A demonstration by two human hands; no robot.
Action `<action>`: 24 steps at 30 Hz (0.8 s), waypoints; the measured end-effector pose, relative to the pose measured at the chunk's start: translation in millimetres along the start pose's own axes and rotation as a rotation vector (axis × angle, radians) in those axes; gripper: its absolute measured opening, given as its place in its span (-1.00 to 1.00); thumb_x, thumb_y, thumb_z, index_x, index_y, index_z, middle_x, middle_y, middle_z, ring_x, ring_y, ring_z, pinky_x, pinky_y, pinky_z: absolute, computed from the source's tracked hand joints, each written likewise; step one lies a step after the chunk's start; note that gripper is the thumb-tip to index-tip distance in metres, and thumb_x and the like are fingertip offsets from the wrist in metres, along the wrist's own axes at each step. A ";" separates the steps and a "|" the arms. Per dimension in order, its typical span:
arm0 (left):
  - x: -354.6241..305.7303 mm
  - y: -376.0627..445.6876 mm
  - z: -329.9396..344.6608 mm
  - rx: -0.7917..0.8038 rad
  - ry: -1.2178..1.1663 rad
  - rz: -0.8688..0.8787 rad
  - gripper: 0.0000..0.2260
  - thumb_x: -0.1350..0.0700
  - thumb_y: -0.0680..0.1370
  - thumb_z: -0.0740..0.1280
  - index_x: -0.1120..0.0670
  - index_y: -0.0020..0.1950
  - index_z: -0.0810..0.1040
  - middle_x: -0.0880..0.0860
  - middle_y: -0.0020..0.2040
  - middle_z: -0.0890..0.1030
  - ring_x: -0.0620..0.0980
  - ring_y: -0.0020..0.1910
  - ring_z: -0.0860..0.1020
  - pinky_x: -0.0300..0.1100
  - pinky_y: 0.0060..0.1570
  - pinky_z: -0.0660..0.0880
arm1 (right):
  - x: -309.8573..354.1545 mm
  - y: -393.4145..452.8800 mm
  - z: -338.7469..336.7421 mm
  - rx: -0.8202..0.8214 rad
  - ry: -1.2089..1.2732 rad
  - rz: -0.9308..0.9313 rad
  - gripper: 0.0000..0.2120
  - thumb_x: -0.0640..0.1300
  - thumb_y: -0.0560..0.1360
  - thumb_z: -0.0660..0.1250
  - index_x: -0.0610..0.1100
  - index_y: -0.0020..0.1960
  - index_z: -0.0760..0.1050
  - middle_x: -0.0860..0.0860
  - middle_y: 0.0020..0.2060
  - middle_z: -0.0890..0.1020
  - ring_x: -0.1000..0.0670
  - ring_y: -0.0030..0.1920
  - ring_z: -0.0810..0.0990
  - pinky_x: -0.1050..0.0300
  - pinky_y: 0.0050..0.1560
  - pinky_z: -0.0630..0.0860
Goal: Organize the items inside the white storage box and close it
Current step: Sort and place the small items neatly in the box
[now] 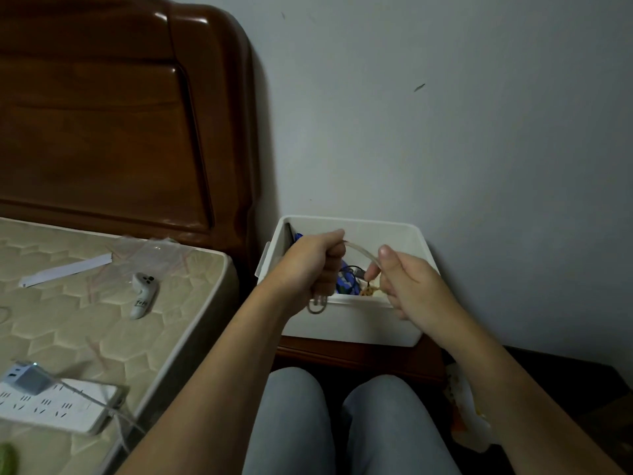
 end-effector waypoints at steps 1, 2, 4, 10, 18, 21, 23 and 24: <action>0.6 4.6 1.7 -0.023 -0.117 -0.004 -0.55 -0.09 0.72 0.16 -0.02 -0.36 0.31 -0.04 -0.41 0.23 -0.08 -0.50 0.20 -0.21 -0.48 0.21 | 2.5 6.4 0.2 -0.026 -0.047 -0.047 -0.53 0.16 0.74 0.07 -0.03 -0.11 0.61 0.21 -0.49 0.44 0.19 -0.49 0.40 0.28 -0.35 0.29; 0.8 9.0 4.2 -0.057 -0.203 0.008 -0.56 -0.10 0.73 0.15 0.01 -0.32 0.33 -0.01 -0.38 0.31 -0.05 -0.46 0.29 -0.18 -0.38 0.29 | 5.9 12.1 1.7 -0.050 -0.127 -0.095 -0.58 0.10 0.75 0.08 -0.02 -0.07 0.61 0.24 -0.45 0.50 0.20 -0.43 0.46 0.28 -0.31 0.31; 0.2 19.3 8.2 -0.160 -0.242 0.062 -0.57 -0.12 0.73 0.18 0.07 -0.27 0.44 0.03 -0.30 0.50 0.00 -0.30 0.47 -0.12 -0.17 0.41 | 9.8 23.4 8.3 -0.065 -0.322 -0.134 -0.63 0.06 0.76 0.06 0.00 0.02 0.60 0.19 -0.30 0.60 0.21 -0.25 0.55 0.29 -0.22 0.38; -4.7 53.9 1.3 -0.265 -0.130 -0.001 -0.27 -0.41 0.54 0.22 0.18 0.38 0.56 0.16 0.30 0.61 0.07 0.26 0.58 0.00 0.24 0.52 | 3.9 54.7 31.0 0.009 -0.285 0.034 -0.49 0.15 0.75 -0.02 -0.12 -0.05 0.56 -0.03 -0.12 0.68 -0.07 -0.04 0.64 -0.01 0.04 0.53; -30.9 92.6 -18.9 -0.254 0.083 0.101 -0.34 -0.45 0.54 0.12 0.13 0.14 0.53 0.11 0.12 0.55 0.03 0.10 0.56 0.00 0.18 0.50 | -4.4 107.0 67.2 0.084 0.200 0.186 -0.59 0.15 0.74 0.03 -0.10 0.01 0.50 -0.03 -0.41 0.57 -0.07 -0.45 0.55 0.06 -0.44 0.48; -32.1 111.2 -33.7 -0.267 0.150 0.082 -0.38 -0.40 0.63 0.04 0.13 0.18 0.52 0.21 0.24 0.59 0.13 0.24 0.57 0.11 0.33 0.48 | -12.3 129.0 69.1 0.162 0.236 0.202 -0.55 0.26 0.71 0.04 -0.05 0.04 0.53 -0.06 -0.41 0.60 -0.02 -0.47 0.50 0.12 -0.45 0.44; -30.9 124.8 -44.2 -0.283 0.172 0.038 -0.38 -0.39 0.64 0.01 0.12 0.21 0.51 0.35 0.35 0.53 0.31 0.37 0.49 0.27 0.43 0.40 | -17.1 144.4 71.4 0.235 0.216 0.209 -0.56 0.27 0.71 0.08 -0.05 0.07 0.54 -0.03 -0.41 0.61 0.01 -0.45 0.50 0.17 -0.42 0.44; -29.9 131.0 -49.7 -0.285 0.170 0.014 -0.41 -0.40 0.64 0.00 0.05 0.22 0.50 0.35 0.39 0.49 0.34 0.41 0.45 0.29 0.46 0.36 | -19.3 152.2 73.1 0.255 0.191 0.205 -0.59 0.24 0.72 0.10 -0.04 0.03 0.54 -0.01 -0.43 0.57 0.04 -0.46 0.45 0.18 -0.43 0.41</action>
Point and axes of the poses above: each hand's wrist, its own y-axis towards the middle knuckle, its own z-axis out of the palm, x = y × z, the point moved 2 cm from there along y, towards the middle knuckle
